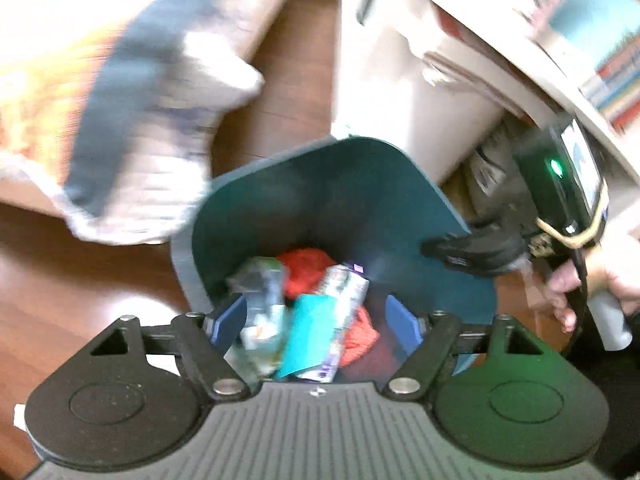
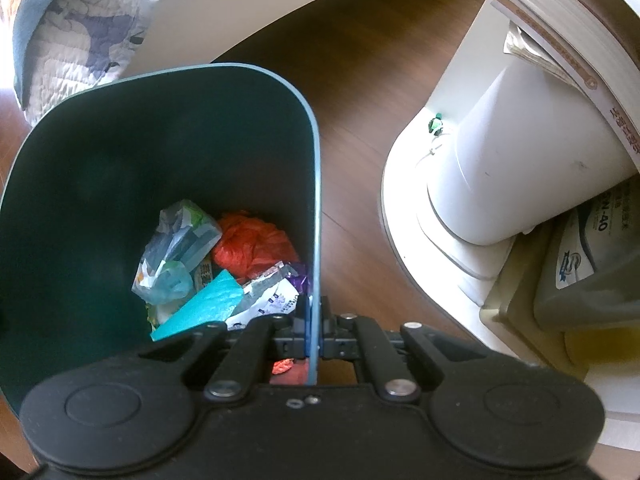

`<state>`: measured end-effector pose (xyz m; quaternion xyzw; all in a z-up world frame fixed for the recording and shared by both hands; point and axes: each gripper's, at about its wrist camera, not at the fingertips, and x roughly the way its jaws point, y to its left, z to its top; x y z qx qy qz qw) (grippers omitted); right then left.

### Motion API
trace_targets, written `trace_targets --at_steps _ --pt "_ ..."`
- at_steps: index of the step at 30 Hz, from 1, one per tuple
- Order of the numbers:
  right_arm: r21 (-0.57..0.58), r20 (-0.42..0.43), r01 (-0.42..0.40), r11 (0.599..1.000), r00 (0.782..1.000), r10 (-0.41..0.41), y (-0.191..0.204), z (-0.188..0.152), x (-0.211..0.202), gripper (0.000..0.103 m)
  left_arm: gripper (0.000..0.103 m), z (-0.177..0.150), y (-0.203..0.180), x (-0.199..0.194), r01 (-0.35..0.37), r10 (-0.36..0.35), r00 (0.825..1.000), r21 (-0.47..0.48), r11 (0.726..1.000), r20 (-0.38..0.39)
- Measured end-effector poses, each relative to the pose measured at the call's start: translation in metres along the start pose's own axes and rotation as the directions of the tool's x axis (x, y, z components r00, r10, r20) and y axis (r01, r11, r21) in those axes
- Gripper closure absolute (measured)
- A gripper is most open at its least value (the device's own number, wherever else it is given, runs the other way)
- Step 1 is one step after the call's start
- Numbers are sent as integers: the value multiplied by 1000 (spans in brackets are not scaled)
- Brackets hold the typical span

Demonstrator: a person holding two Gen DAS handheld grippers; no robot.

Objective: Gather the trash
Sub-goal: 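Move the left tool to the white tissue and grasp it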

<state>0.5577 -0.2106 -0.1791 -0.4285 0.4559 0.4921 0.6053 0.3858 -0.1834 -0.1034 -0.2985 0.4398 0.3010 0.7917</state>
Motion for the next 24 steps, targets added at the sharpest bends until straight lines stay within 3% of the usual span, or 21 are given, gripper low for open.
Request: trace_targets --at_steps 6,11,13,18,22,24 --pt "-2 -14 13 1000 1000 -13 2 2 2 100 24 -13 84 -25 -141 149 988 -182 973 31" --pt "-5 -24 19 1000 1000 -19 3 2 1 99 24 -40 162 -39 -296 319 948 -342 892 10" --pt "-3 -29 22 1000 999 -22 2 2 1 99 24 -53 191 -40 -341 370 929 -415 844 -11" --pt "13 -49 35 999 998 -34 0 1 3 98 24 -91 272 -27 -416 448 888 -605 679 -106" --pt "20 -63 47 999 997 -46 1 1 4 97 24 -125 330 8 -391 376 906 -731 559 -197" --pt "27 -70 53 998 996 -51 0 1 5 96 24 -140 352 29 -416 366 896 -767 488 -253"
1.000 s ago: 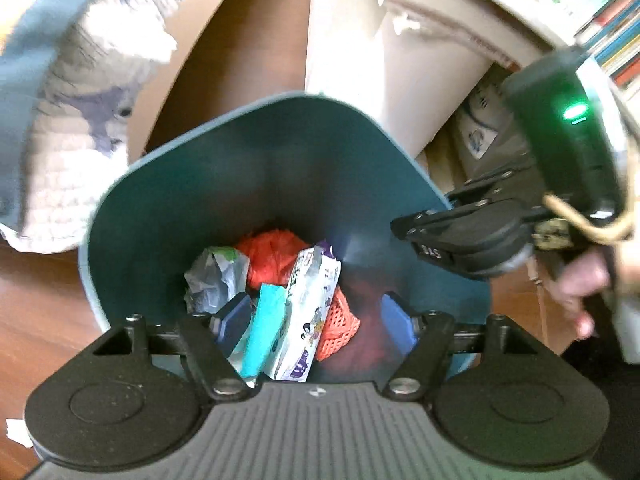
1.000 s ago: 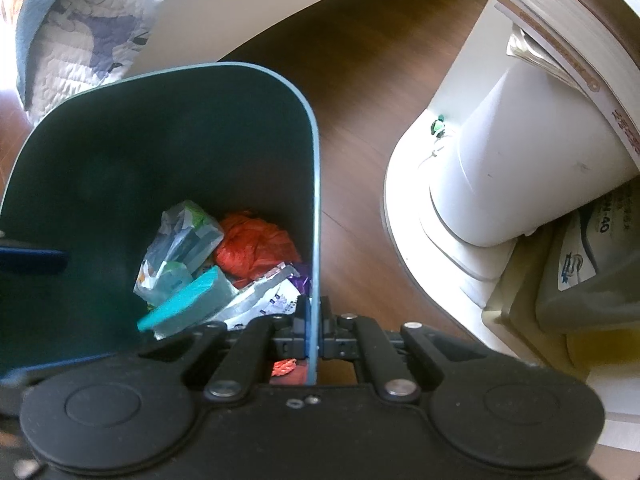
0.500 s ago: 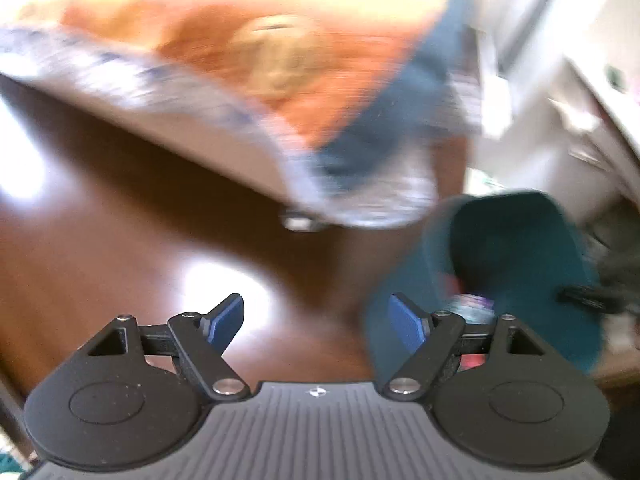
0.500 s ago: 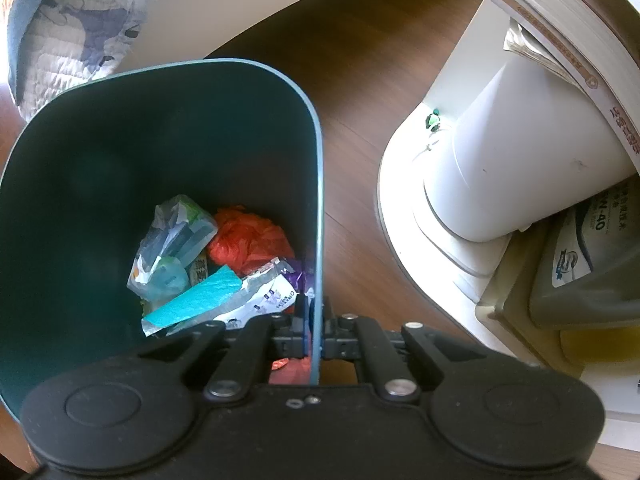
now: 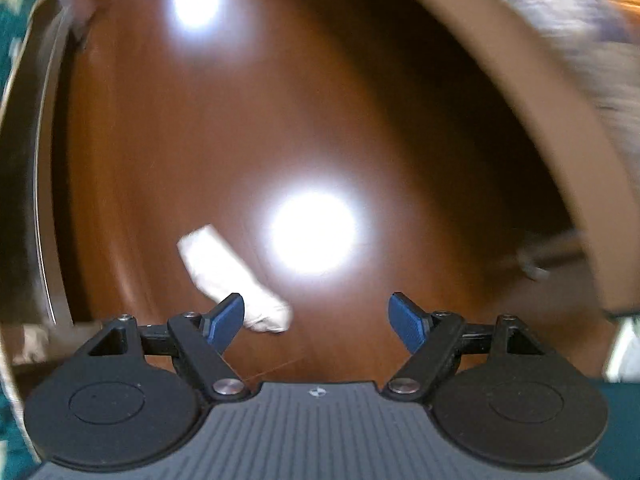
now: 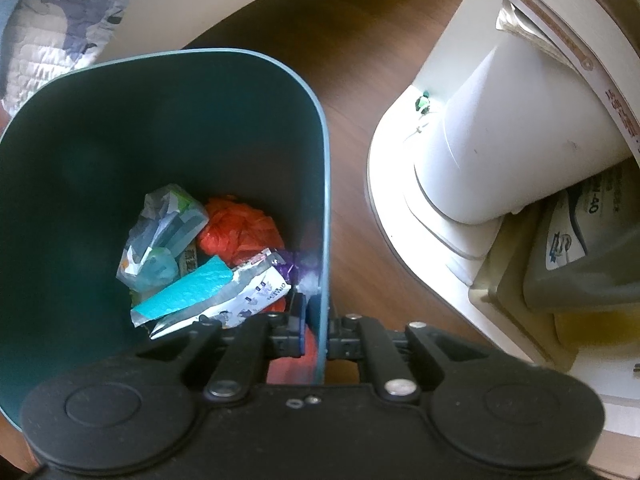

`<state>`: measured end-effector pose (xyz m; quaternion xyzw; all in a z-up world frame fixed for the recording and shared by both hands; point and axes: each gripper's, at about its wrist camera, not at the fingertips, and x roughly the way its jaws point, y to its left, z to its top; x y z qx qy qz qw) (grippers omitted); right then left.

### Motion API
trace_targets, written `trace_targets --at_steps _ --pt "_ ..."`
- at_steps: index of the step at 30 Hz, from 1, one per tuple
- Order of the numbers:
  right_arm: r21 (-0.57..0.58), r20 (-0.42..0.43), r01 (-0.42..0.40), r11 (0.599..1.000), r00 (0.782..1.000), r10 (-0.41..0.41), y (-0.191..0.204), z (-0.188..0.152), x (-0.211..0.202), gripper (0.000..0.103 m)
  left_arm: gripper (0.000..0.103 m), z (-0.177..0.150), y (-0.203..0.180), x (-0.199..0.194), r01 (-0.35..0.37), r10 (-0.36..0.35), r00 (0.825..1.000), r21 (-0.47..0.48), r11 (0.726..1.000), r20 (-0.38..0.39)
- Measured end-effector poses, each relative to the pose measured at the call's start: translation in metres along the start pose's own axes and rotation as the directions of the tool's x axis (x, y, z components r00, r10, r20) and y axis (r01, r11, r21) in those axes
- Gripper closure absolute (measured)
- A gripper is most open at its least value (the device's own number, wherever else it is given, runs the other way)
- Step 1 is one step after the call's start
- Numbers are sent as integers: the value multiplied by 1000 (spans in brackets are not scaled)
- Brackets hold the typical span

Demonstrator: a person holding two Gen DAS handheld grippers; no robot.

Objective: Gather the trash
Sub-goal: 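Move the left tool to the white tissue and grasp it, then carry the tissue into the wastebasket and open the left tool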

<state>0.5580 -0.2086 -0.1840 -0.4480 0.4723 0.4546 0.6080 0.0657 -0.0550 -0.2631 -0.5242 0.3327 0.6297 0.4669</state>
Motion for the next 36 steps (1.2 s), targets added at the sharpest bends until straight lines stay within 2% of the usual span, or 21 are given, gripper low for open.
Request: trace_targets --at_steps 3,9,13,17,20,21,22,26,27,30,36 --pt "5 -11 7 1000 1000 -7 1 -1 0 96 24 7 20 43 -42 38 998 -86 995 -46" --pt "-12 -35 22 1000 999 -23 4 -3 1 95 24 11 49 97 -61 39 993 -197 979 -113" --pt "-14 -50 33 999 998 -34 6 -4 1 94 24 7 52 121 -100 75 986 -169 981 -150" --pt "-16 -56 42 999 997 -43 9 -6 1 94 24 1 51 138 -103 73 981 -156 982 -182" --pt "-12 -59 47 999 997 -48 8 -8 3 93 25 -1 44 145 -129 108 975 -102 986 -195" --pt "-12 -59 48 999 997 -49 8 -8 3 93 30 -3 41 146 -143 126 973 -79 987 -193" --pt "-11 -59 49 999 997 -49 9 -8 3 93 41 -3 38 148 -148 133 972 -64 987 -195" --pt "-11 -57 50 999 997 -50 9 -8 3 93 61 -8 33 148 -169 159 968 -32 985 -195" --pt "-12 -57 50 999 997 -50 9 -8 3 93 69 -9 31 147 -184 179 966 -8 983 -189" --pt "-15 -54 48 999 997 -49 9 -8 3 93 74 -17 23 142 -208 213 961 50 977 -175" --pt "-24 -40 43 999 998 -44 10 -8 2 94 75 -24 9 109 -197 210 972 122 973 -104"
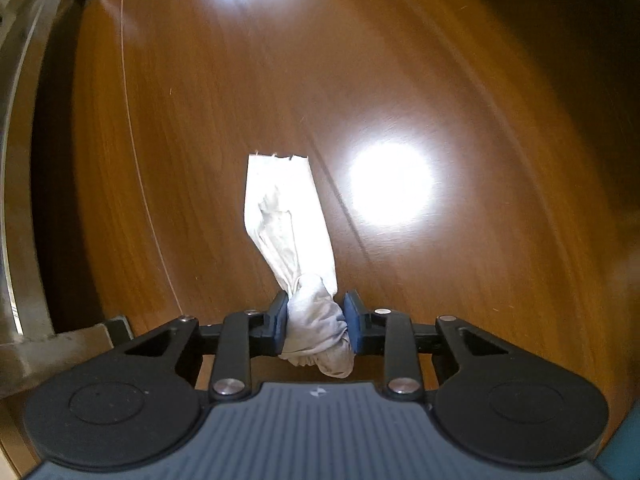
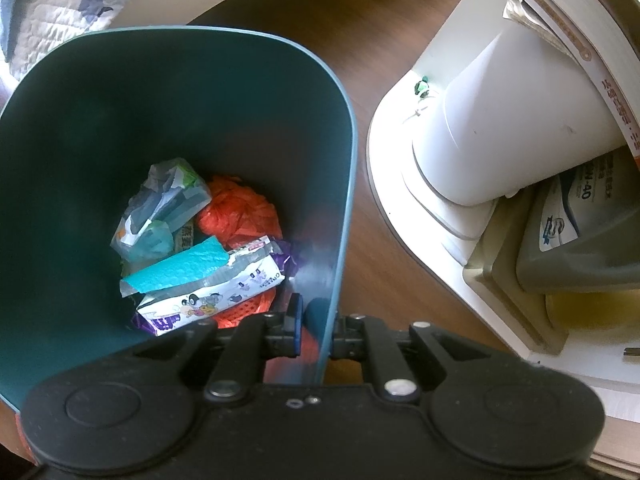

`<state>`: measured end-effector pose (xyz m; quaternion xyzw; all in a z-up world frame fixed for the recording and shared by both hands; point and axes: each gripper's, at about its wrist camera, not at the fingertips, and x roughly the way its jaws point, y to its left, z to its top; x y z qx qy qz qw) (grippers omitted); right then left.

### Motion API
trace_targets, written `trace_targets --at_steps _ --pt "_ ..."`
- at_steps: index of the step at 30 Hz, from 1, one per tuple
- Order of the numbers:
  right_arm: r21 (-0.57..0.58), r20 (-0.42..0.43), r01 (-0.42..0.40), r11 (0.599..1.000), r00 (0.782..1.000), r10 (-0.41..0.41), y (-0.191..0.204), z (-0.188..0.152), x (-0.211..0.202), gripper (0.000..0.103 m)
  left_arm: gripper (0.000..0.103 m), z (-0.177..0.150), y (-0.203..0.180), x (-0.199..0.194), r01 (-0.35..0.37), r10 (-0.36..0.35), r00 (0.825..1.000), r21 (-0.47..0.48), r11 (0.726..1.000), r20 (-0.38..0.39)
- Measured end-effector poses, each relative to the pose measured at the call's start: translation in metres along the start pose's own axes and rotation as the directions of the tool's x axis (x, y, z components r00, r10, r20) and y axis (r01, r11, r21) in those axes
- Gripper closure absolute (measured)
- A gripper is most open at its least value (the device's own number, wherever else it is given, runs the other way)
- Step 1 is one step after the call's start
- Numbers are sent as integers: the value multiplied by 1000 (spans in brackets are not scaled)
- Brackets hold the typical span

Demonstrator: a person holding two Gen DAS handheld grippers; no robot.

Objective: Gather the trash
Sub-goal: 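Carry the tissue into the wastebasket and open the left tool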

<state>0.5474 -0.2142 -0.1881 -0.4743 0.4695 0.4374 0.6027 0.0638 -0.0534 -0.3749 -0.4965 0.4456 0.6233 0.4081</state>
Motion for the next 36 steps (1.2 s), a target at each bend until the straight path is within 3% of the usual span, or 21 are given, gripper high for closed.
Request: trace_targets --at_steps 5,9,15,20,24,27,33,36 --pt "1 7 -8 1000 1000 8 -1 0 0 94 75 -10 -13 -48 41 -49 995 90 995 89" --pt "3 11 -13 1000 1000 13 -2 0 1 94 75 -22 -29 -96 93 -121 979 166 982 162" --pt "3 14 -19 1000 1000 19 -2 0 0 94 75 -35 -52 -167 155 -224 945 275 949 240" --pt "-24 25 -27 999 999 28 -2 1 -2 95 75 -51 -74 -224 213 -332 901 383 899 280" --pt "-54 40 -32 998 999 34 -1 6 -2 96 75 -64 -95 -268 237 -410 859 474 848 305" --pt "-72 56 -37 997 998 41 -2 12 -3 96 75 -78 -112 -296 260 -478 826 549 794 299" --pt "-91 75 -41 995 996 48 -4 13 1 96 75 -120 -160 -345 280 -583 775 696 661 242" --pt "-87 81 -46 995 995 53 -6 13 3 96 75 -144 -185 -361 285 -629 753 766 576 193"
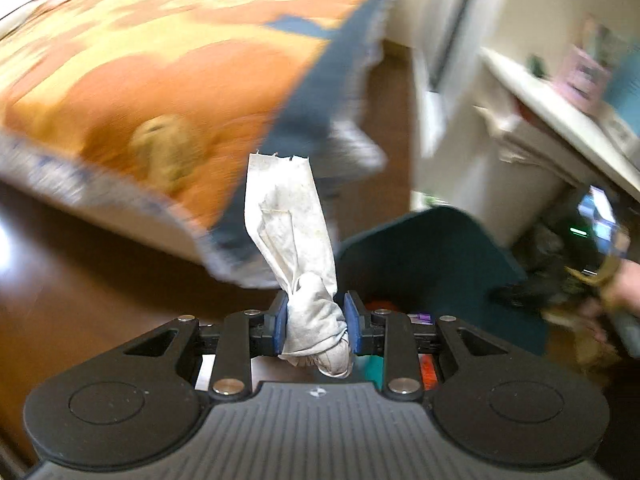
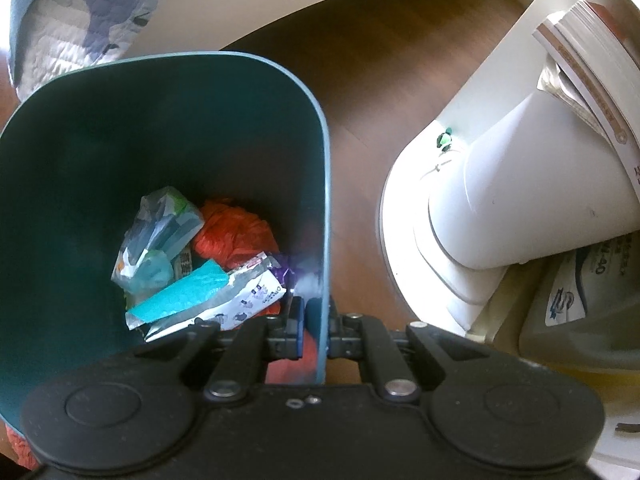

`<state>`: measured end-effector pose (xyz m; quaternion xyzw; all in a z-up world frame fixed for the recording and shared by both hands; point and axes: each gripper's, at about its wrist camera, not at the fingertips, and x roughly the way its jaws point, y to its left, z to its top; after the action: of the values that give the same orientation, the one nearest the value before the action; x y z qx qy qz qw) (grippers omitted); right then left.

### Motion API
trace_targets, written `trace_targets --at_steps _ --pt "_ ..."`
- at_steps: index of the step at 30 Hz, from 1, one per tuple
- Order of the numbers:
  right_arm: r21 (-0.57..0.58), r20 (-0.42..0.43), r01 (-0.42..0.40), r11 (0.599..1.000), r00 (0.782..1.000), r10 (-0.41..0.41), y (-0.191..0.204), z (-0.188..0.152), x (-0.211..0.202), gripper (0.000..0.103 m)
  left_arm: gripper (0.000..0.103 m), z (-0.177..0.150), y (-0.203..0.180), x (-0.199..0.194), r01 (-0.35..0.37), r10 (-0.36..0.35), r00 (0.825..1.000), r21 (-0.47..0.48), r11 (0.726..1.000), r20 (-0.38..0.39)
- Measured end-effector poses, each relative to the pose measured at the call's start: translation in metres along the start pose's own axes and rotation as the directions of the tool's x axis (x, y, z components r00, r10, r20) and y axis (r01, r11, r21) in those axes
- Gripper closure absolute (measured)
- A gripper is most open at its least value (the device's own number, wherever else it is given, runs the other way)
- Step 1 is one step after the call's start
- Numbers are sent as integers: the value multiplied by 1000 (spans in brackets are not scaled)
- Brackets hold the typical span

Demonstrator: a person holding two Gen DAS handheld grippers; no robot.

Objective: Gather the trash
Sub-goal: 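Carry the tissue into the wastebasket and open the left tool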

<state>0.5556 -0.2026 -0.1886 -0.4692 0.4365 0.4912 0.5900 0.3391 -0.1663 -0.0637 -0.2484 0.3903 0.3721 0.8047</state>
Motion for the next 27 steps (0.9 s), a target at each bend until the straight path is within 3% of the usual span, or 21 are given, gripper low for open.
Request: trace_targets --at_steps 6,11,18,23,27 --pt "-9 5 -9 1000 1000 9 -1 -1 1 96 75 -8 -62 29 69 -60 996 128 989 -73" --pt "-12 12 -18 1000 1000 18 -2 -1 1 97 75 -20 -96 66 116 -88 983 170 979 -163" --pt "-23 12 -20 1000 1000 20 -2 0 -2 96 75 -35 -98 126 118 -69 947 142 983 -312" --pt "-12 14 -51 999 999 51 -1 -4 -8 82 75 -43 -103 146 101 -33 933 170 980 -360" --pt "8 29 -94 996 995 94 -3 -11 -20 74 74 -45 -99 161 113 -45 902 134 985 -430"
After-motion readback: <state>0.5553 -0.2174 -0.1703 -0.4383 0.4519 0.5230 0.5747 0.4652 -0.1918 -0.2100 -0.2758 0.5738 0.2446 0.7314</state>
